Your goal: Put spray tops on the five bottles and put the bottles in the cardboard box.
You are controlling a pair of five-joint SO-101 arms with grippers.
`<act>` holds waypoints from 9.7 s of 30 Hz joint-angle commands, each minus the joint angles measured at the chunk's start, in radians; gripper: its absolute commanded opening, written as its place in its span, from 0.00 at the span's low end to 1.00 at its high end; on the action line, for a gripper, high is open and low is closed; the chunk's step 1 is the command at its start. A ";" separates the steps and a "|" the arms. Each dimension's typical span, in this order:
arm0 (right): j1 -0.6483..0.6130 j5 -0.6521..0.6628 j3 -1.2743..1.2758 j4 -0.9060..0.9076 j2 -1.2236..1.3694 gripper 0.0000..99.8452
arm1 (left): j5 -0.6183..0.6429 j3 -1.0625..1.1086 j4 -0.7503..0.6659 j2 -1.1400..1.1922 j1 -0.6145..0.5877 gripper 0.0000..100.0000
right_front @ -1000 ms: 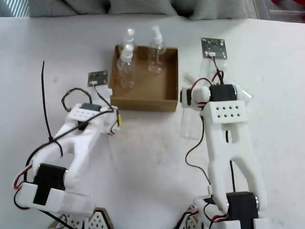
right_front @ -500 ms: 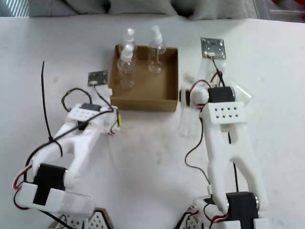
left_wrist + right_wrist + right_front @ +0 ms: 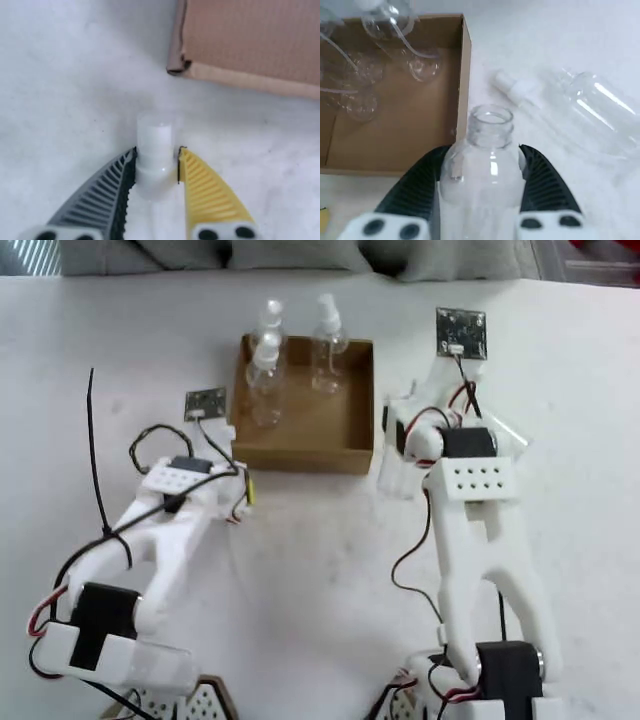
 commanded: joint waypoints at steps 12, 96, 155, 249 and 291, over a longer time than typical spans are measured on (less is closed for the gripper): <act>0.021 0.011 0.264 -0.082 -0.400 0.02 | -0.012 0.005 -0.018 -0.038 -0.001 0.02; -0.450 0.144 1.234 -1.138 -0.745 0.02 | -0.014 -0.083 0.031 -0.389 -0.088 0.02; -0.447 0.144 1.234 -1.138 -0.745 0.02 | -0.295 -0.540 -0.089 -0.521 0.397 0.02; -0.440 0.146 1.234 -1.138 -0.748 0.02 | -0.247 0.434 -0.450 -1.035 0.401 0.02; -0.438 0.146 1.234 -1.138 -0.753 0.02 | -0.245 0.560 -0.443 -1.133 0.400 0.41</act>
